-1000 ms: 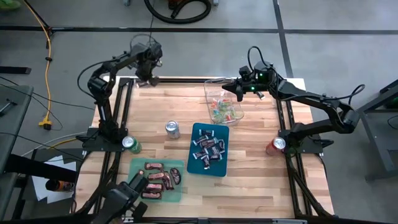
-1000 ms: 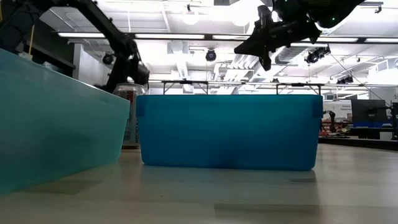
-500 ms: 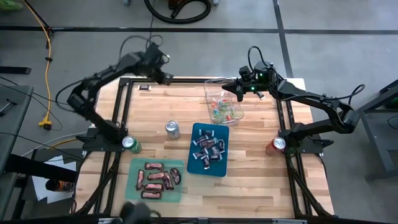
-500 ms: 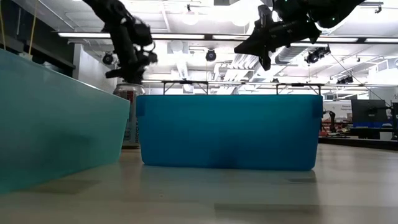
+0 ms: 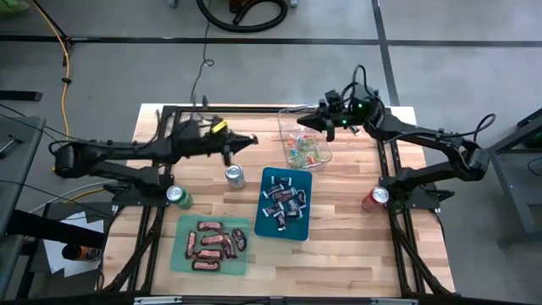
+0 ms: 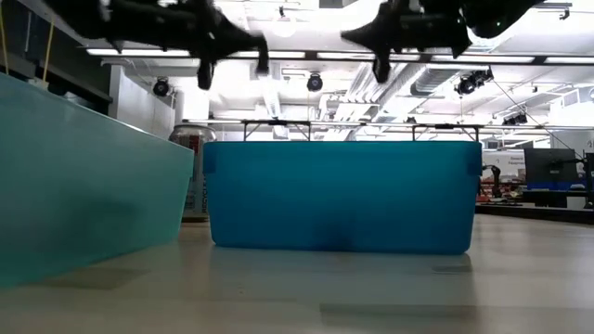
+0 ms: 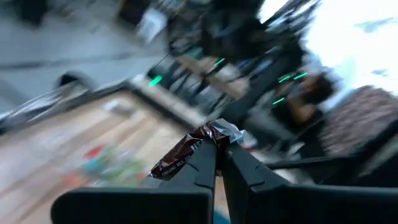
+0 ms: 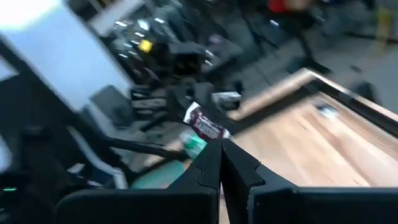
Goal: Sort candy
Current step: Put the brown-white chocolate into the blue bin
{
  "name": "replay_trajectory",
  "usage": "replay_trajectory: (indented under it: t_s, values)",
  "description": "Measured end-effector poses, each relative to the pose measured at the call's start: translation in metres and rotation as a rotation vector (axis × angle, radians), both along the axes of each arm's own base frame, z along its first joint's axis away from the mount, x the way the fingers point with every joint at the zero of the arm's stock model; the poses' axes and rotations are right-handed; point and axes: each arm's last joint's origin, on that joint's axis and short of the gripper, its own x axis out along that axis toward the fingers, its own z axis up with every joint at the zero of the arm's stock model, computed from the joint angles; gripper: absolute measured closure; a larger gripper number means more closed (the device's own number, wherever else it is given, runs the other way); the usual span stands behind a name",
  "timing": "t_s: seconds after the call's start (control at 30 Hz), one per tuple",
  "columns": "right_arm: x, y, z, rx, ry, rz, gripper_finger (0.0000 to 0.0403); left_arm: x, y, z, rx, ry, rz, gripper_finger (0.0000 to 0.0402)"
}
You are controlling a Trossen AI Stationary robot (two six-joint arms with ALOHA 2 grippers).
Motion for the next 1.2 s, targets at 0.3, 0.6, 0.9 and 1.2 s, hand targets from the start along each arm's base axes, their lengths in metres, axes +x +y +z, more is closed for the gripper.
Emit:
replay_trajectory:
  t_s: [0.3, 0.6, 0.9, 1.2]
  values:
    - [0.022, 0.047, 0.017, 0.054, -0.147, 0.117, 0.0403, -0.032, -0.027, 0.004, 0.083, -0.163, -0.208, 0.0401]
    - [0.023, 0.071, 0.026, -0.002, -0.192, 0.08, 0.0403, -0.003, -0.032, 0.02, 0.142, -0.038, -0.295, 0.0401]
    - [-0.01, 0.072, 0.055, -0.132, -0.309, 0.021, 0.0403, 0.095, -0.053, 0.019, 0.415, 0.283, -0.508, 0.0401]
    - [-0.041, 0.081, 0.063, -0.163, -0.234, 0.011, 0.0403, 0.168, -0.082, -0.028, 0.63, 0.474, -0.64, 0.0401]
